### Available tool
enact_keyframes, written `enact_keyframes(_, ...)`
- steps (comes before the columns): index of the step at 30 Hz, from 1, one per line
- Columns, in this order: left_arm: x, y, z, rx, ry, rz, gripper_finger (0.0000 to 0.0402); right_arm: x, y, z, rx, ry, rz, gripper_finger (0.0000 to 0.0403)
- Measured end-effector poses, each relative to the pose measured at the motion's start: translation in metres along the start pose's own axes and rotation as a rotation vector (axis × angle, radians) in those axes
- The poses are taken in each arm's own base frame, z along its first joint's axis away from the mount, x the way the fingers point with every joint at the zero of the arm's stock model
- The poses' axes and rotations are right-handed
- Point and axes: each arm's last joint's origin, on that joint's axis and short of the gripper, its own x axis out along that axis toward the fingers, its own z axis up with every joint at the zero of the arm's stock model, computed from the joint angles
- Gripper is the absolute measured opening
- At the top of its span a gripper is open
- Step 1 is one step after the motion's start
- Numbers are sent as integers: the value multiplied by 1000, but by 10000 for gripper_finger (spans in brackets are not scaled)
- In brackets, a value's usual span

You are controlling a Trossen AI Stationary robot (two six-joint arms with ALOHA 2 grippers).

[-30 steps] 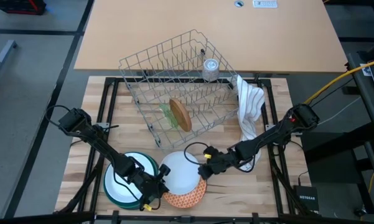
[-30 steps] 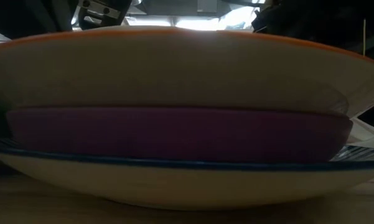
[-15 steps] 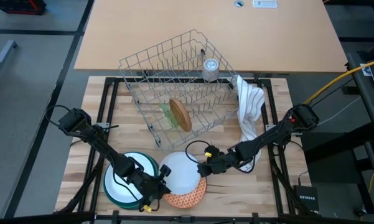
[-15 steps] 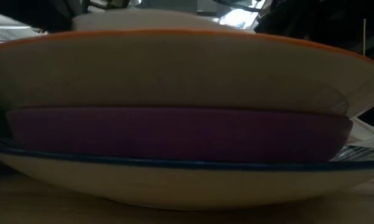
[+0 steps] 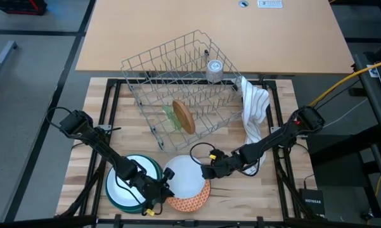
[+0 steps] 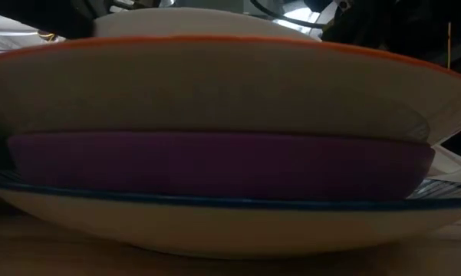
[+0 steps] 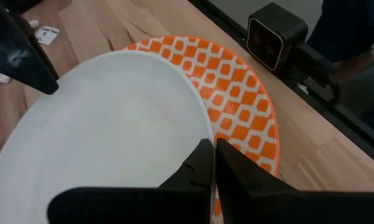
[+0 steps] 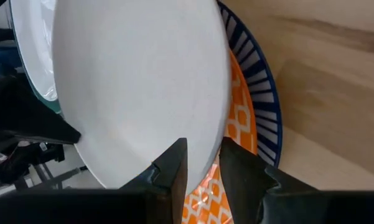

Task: Sort dishes
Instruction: Put the white plate into the dish rack

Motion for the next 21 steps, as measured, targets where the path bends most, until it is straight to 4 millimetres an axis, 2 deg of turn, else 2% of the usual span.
enact_keyframes(9,0,0,0,0,-1,5,1,22,-7,-3,28,62,-4,89)
enact_keyframes(16,0,-1,0,-1,3,-9,1,23,-2,-1,1,20,55,16)
enact_keyframes(21,0,-1,0,-5,2,-8,1,23,-2,-1,-31,7,59,24)
